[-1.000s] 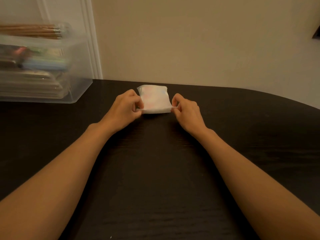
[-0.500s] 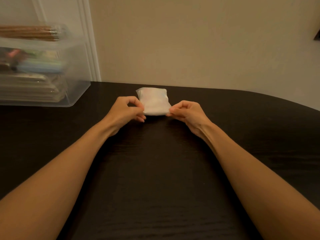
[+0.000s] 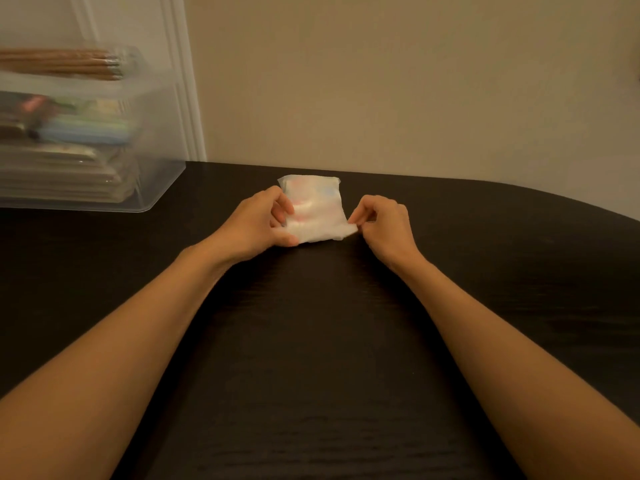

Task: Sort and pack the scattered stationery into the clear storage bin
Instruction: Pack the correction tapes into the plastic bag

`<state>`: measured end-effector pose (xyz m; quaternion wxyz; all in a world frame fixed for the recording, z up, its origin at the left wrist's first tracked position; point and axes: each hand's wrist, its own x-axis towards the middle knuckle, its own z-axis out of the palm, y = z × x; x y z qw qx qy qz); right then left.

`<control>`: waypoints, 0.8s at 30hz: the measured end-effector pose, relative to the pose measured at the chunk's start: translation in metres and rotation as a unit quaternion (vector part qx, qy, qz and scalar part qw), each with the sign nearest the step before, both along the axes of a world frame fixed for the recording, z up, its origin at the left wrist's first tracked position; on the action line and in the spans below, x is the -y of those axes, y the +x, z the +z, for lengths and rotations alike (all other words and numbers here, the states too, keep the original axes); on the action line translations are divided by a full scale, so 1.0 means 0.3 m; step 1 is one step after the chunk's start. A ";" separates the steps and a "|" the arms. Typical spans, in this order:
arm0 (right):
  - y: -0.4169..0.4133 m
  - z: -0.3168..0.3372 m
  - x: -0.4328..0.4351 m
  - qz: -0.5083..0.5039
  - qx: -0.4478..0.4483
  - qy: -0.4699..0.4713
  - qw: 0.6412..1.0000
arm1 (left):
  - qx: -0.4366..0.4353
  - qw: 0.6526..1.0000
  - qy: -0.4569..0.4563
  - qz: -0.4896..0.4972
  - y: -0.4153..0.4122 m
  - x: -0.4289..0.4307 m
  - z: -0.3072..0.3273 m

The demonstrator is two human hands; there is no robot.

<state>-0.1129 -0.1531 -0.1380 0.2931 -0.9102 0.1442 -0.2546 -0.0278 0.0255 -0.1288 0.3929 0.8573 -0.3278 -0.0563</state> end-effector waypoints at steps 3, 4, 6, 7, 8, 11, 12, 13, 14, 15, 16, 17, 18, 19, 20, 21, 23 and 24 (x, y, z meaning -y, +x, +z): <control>0.010 -0.007 0.010 -0.011 -0.040 0.011 0.999 | 0.085 0.996 0.033 -0.008 -0.003 0.007 -0.010; 0.010 -0.006 0.012 -0.020 -0.036 0.035 0.999 | 0.106 0.994 0.034 -0.002 -0.003 0.010 -0.013; -0.002 -0.002 0.011 -0.054 0.018 0.101 0.993 | 0.138 0.990 0.037 0.009 -0.010 0.016 -0.020; -0.017 0.003 0.004 -0.073 0.055 0.134 0.987 | 0.150 0.988 0.037 0.011 -0.018 0.022 -0.024; -0.033 0.007 -0.007 -0.083 0.083 0.166 0.979 | 0.160 0.986 0.036 0.011 -0.028 0.028 -0.026; -0.079 0.024 -0.058 -0.074 0.030 0.263 0.961 | 0.176 0.984 0.025 0.002 -0.071 0.057 -0.031; -0.085 0.035 -0.071 -0.073 -0.031 0.296 0.952 | 0.181 0.983 0.022 -0.004 -0.084 0.070 -0.030; -0.100 0.050 -0.080 -0.077 -0.093 0.331 0.936 | 0.184 0.983 0.021 -0.012 -0.102 0.086 -0.030; -0.116 0.065 -0.084 -0.079 -0.138 0.368 0.916 | 0.185 0.982 0.020 -0.019 -0.122 0.101 -0.031; -0.124 0.079 -0.081 -0.073 -0.158 0.408 0.896 | 0.184 0.982 0.018 -0.026 -0.138 0.113 -0.030; -0.138 0.088 -0.073 -0.067 -0.157 0.447 0.878 | 0.182 0.983 0.015 -0.035 -0.160 0.124 -0.032; -0.147 0.095 -0.067 -0.060 -0.148 0.480 0.863 | 0.178 0.983 0.012 -0.046 -0.178 0.130 -0.033; -0.159 0.097 -0.060 -0.058 -0.141 0.496 0.855 | 0.176 0.983 0.006 -0.059 -0.199 0.133 -0.033; -0.164 0.097 -0.055 -0.062 -0.139 0.497 0.854 | 0.173 0.982 -0.001 -0.071 -0.215 0.132 -0.035; -0.171 0.096 -0.055 -0.070 -0.139 0.489 0.858 | 0.169 0.982 -0.012 -0.081 -0.230 0.126 -0.034; -0.173 0.095 -0.057 -0.078 -0.141 0.479 0.863 | 0.159 0.983 -0.023 -0.089 -0.244 0.120 -0.033; -0.175 0.089 -0.064 -0.088 -0.143 0.453 0.875 | 0.133 0.985 -0.042 -0.106 -0.272 0.104 -0.030; -0.172 0.087 -0.068 -0.092 -0.142 0.443 0.881 | 0.118 0.985 -0.046 -0.115 -0.285 0.099 -0.027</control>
